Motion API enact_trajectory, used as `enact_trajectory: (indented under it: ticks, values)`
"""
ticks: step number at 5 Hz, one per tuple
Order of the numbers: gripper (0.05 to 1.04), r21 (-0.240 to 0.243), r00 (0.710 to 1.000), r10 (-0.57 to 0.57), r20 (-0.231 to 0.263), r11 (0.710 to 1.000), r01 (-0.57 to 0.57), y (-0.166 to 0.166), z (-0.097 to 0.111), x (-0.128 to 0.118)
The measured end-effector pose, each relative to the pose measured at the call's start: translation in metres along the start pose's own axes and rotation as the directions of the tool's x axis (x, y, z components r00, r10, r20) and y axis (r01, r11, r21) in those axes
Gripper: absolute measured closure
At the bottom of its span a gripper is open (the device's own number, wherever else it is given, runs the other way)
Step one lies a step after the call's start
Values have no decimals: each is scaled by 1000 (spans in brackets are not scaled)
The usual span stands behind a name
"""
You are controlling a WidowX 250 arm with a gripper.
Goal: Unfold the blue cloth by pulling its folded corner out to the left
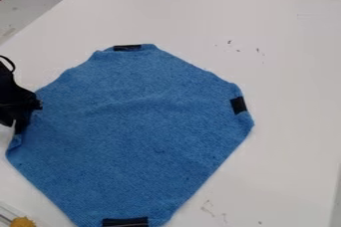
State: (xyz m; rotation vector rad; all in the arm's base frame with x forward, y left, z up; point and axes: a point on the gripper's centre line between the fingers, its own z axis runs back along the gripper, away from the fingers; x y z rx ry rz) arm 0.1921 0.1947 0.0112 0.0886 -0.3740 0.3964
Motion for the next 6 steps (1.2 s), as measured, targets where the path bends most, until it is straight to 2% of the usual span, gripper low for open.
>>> enact_trajectory:
  ticks: [1,2,3,4,5,6]
  values:
    - [243,30,1000,-29,-6,999,29,12,0,4]
    - [76,71,997,-63,-35,995,65,31,6,5]
    - [79,98,995,-90,-48,991,94,53,15,6]
    - [84,69,984,-168,-53,983,171,55,22,16]
    - [84,-42,929,-353,-107,935,351,40,35,35]
    - [84,-127,889,-434,-145,899,419,15,38,33]
